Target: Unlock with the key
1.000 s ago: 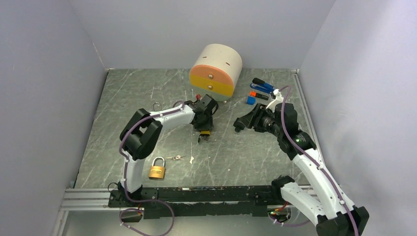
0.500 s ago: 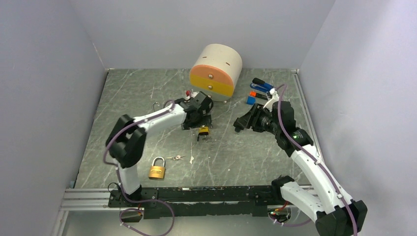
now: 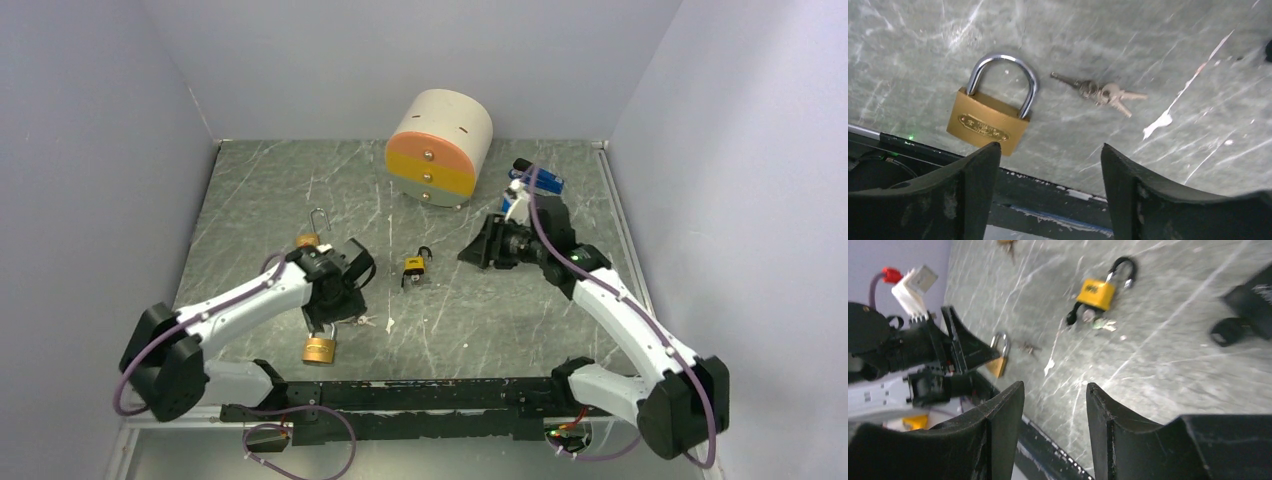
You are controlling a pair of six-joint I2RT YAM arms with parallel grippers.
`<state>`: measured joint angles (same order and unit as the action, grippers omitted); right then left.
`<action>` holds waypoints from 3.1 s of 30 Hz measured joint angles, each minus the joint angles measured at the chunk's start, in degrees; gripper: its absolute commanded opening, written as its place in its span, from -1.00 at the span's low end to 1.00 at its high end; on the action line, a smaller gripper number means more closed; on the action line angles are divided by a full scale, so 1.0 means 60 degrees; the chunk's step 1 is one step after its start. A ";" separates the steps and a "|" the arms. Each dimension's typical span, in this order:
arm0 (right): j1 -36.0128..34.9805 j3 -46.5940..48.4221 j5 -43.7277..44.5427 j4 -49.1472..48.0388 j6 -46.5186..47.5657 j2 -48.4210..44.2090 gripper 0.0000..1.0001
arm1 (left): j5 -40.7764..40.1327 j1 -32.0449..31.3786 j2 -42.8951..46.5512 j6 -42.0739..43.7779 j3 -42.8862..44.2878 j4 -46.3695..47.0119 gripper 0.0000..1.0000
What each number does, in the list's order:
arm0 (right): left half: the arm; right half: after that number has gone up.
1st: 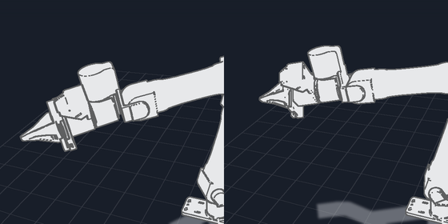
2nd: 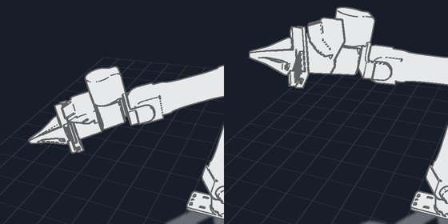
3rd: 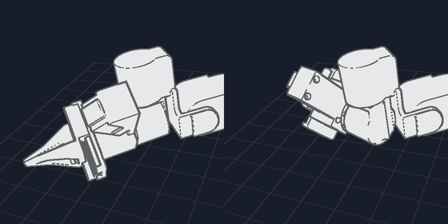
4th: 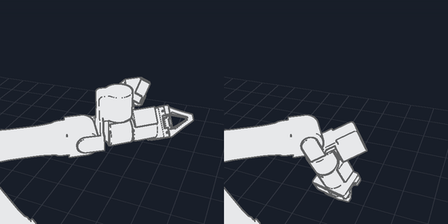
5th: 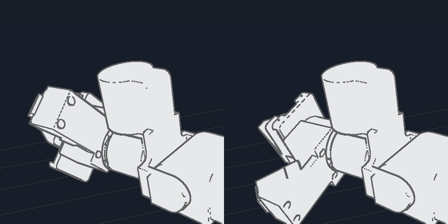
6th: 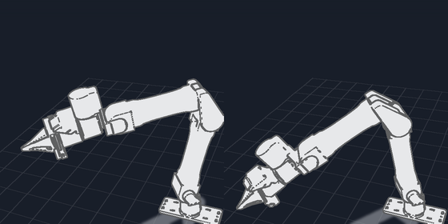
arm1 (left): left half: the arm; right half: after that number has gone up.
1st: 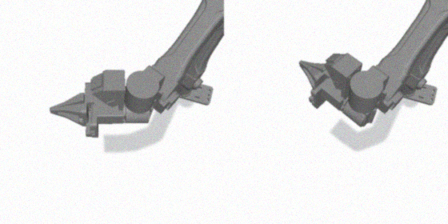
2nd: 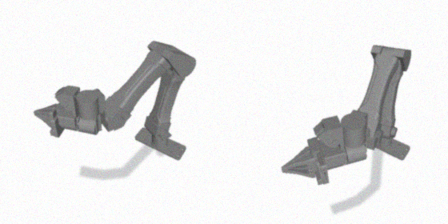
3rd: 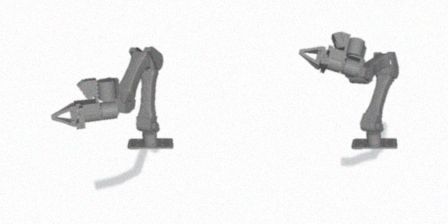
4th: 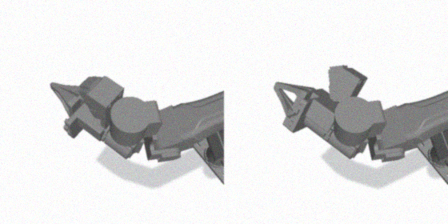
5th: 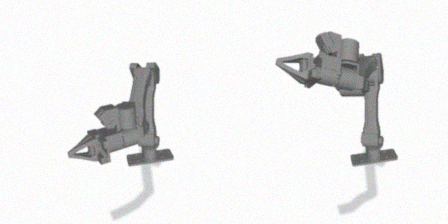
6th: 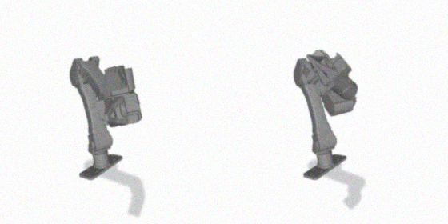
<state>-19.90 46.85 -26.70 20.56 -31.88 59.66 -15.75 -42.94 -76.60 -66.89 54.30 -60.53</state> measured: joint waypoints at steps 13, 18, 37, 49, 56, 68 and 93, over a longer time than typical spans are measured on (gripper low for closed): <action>-0.3585 0.2000 0.0616 0.0076 0.1479 0.3967 -0.08 | -0.0135 0.0000 0.2051 -0.2903 -0.1730 0.0903 -0.18; -0.5424 0.3778 0.1311 0.0678 0.2186 0.6153 -0.09 | -0.1486 0.0000 0.2940 -0.4411 -0.1545 -0.0608 -0.29; -0.7308 0.8786 0.3399 0.2954 0.4255 1.1140 -0.12 | -0.5475 0.0011 0.6040 -0.6561 0.0178 -0.4517 -0.03; -0.7603 0.8947 0.3530 0.3421 0.4758 1.1278 -0.07 | -0.5603 0.0011 0.6987 -0.6710 0.0106 -0.4692 0.01; -0.7752 0.8932 0.3544 0.3581 0.5045 1.1278 -0.40 | -0.5599 0.0011 0.7089 -0.6717 0.0106 -0.4714 0.03; -0.7763 0.8400 0.4047 0.3187 0.4681 1.0994 -1.00 | -0.5264 0.0011 0.7377 -0.6390 0.0106 -0.4696 0.11; -0.5847 0.4641 0.1501 0.0940 0.3242 0.7683 -0.14 | -0.3016 0.0018 0.6415 -0.4477 -0.1639 -0.1045 0.29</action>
<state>-54.98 74.70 -17.69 26.20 -12.43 105.75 -33.85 -42.83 -38.11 -93.76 44.47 -66.81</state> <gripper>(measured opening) 0.391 0.642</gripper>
